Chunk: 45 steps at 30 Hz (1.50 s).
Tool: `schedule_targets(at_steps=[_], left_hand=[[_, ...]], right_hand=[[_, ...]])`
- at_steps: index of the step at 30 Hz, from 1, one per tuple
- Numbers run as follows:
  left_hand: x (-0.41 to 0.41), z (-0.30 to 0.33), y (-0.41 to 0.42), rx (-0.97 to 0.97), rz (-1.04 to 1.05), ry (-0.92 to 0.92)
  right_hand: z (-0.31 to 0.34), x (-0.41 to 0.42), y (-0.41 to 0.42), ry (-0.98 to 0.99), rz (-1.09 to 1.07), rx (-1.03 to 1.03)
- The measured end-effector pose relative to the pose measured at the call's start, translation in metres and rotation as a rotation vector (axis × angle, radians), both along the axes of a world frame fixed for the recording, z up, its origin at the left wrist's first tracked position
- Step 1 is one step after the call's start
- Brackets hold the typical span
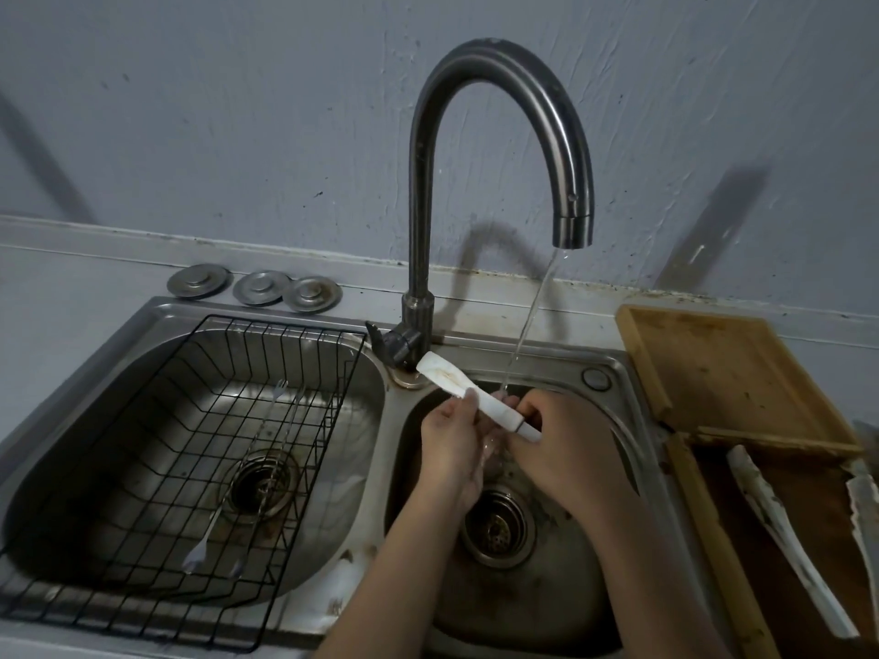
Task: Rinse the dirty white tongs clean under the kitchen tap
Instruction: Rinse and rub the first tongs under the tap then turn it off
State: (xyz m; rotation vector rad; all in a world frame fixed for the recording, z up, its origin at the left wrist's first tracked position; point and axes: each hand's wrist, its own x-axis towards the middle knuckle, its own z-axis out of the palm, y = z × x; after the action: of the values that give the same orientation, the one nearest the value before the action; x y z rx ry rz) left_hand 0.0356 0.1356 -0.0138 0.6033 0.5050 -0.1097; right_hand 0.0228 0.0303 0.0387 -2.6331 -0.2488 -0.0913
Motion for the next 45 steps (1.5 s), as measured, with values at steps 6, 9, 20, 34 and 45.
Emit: schedule_targets(at_steps=[6,9,20,34,45], left_hand=[[-0.005,0.011,0.001,0.075,-0.190,-0.063],[0.000,0.012,0.002,0.044,-0.180,0.014],[-0.014,-0.007,-0.009,0.061,-0.273,0.173],[-0.005,0.007,0.007,0.106,-0.308,0.124],[-0.001,0.016,0.012,0.000,-0.159,-0.089]], right_hand=[[0.003,-0.002,-0.008,0.002,-0.049,0.016],[0.005,-0.010,-0.018,0.036,-0.040,-0.008],[0.009,-0.025,-0.059,0.075,-0.152,-0.119],[0.008,-0.025,-0.065,0.080,-0.139,0.000],[-0.008,-0.021,-0.047,0.207,-0.373,0.699]])
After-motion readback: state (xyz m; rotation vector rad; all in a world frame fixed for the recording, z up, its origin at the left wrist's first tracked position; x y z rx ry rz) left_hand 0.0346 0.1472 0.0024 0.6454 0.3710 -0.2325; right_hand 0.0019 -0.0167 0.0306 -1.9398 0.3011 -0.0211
